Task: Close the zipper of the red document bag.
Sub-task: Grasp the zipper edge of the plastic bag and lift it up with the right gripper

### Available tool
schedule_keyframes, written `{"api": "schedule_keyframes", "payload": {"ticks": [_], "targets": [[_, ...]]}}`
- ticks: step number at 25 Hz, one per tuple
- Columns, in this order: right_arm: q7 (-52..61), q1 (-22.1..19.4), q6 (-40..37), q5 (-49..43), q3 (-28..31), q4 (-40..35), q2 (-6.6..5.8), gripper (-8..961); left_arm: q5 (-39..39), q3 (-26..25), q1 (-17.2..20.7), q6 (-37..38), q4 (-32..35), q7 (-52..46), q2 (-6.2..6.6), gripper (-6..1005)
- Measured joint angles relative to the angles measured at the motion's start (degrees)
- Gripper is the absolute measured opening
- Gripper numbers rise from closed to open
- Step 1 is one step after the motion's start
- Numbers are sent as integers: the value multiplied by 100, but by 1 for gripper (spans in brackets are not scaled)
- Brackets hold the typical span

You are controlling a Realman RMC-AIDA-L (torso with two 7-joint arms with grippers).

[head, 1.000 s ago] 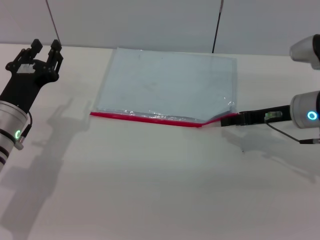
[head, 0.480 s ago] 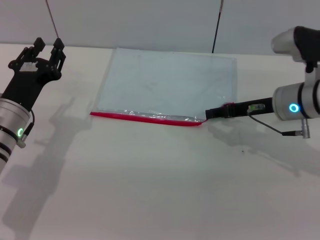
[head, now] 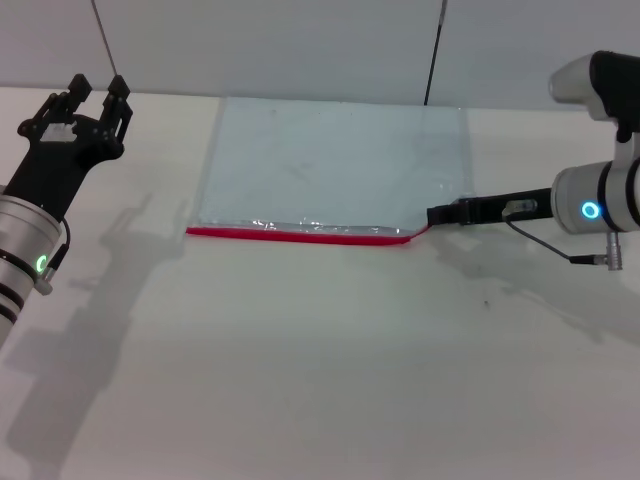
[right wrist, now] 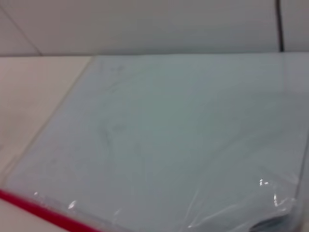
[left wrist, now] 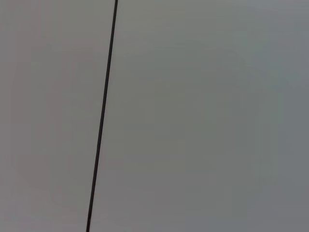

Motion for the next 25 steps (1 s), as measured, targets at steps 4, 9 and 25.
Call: {"api": "schedule_keyframes", "payload": {"ticks": [4,9,25], "targets": [[10,16,200,11,17,33,6,550,0,0,-10,-1,0,0,-3,404],[20,96,511,19,15,210,11,552,0,0,-29,-8,0,0,-9,403],[-26,184,767,20,-1,371,31,324,-5,0,-32,-9,0,0,-1,399]]}}
